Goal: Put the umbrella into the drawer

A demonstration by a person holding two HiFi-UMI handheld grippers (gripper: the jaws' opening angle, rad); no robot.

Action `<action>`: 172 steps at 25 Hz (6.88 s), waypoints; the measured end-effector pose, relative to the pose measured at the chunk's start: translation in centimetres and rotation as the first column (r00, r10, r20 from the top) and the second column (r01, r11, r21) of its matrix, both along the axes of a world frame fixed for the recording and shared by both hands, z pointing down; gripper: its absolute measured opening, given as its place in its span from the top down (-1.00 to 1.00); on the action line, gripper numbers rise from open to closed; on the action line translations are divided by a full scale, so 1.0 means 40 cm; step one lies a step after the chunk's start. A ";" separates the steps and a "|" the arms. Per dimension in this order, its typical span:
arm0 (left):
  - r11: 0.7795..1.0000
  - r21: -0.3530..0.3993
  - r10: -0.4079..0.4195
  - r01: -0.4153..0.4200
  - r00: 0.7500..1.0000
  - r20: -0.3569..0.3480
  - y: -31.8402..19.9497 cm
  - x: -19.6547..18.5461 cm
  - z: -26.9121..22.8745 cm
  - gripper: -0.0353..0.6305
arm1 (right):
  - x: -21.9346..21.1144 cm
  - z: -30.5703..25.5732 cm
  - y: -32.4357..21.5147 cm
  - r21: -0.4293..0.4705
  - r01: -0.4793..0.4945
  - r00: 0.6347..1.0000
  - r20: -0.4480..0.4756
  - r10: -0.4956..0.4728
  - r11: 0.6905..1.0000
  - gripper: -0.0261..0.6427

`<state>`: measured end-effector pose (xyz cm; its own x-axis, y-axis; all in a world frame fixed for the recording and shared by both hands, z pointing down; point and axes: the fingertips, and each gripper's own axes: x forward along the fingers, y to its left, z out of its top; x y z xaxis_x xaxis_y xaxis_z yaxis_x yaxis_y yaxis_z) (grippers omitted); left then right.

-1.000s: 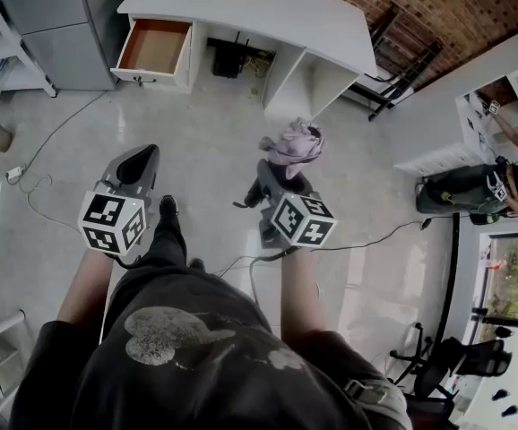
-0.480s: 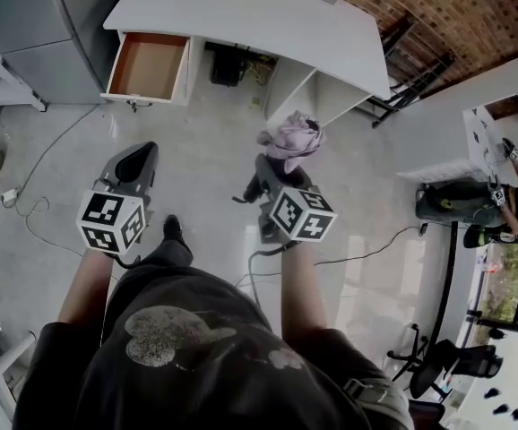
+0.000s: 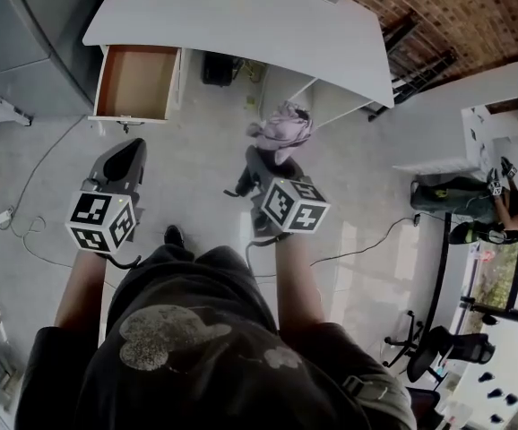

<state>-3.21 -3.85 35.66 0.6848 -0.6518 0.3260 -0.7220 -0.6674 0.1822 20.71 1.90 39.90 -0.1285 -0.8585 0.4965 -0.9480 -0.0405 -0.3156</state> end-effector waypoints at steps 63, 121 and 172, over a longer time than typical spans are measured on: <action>0.714 -0.219 -0.654 0.666 0.745 0.133 -0.524 -0.516 0.495 0.86 | -0.708 0.641 -0.821 -0.383 0.786 0.532 0.019 -0.846 0.485 0.24; 0.792 -0.259 -0.564 0.553 0.825 0.039 -0.584 -0.583 0.545 0.86 | -0.704 0.836 -0.924 -0.520 0.549 0.756 -0.024 -0.654 0.654 0.10; 0.974 0.052 -0.218 0.220 0.975 -0.038 -0.233 0.155 -0.035 0.86 | 0.070 -0.063 -0.413 0.058 0.274 0.961 -0.055 -0.271 0.960 0.91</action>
